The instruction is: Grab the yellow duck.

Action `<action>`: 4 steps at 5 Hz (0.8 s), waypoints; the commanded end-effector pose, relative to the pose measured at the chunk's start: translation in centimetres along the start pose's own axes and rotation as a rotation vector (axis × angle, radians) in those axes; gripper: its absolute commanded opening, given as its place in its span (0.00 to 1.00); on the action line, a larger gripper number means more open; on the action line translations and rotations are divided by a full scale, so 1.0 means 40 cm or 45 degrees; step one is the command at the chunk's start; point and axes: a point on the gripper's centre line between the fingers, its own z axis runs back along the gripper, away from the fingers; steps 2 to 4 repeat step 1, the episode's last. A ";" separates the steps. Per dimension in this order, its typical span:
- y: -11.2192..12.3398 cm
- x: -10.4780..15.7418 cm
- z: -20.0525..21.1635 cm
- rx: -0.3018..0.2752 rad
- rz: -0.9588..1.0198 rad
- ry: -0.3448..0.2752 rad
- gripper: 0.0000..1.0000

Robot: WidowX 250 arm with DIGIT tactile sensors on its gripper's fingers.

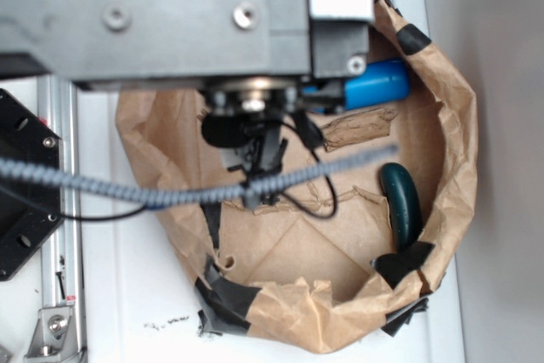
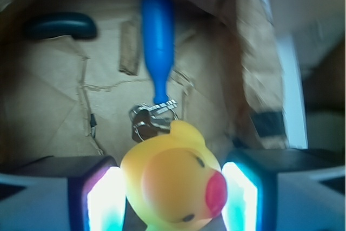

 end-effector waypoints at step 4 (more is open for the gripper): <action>-0.034 -0.013 0.033 -0.010 0.090 -0.074 0.00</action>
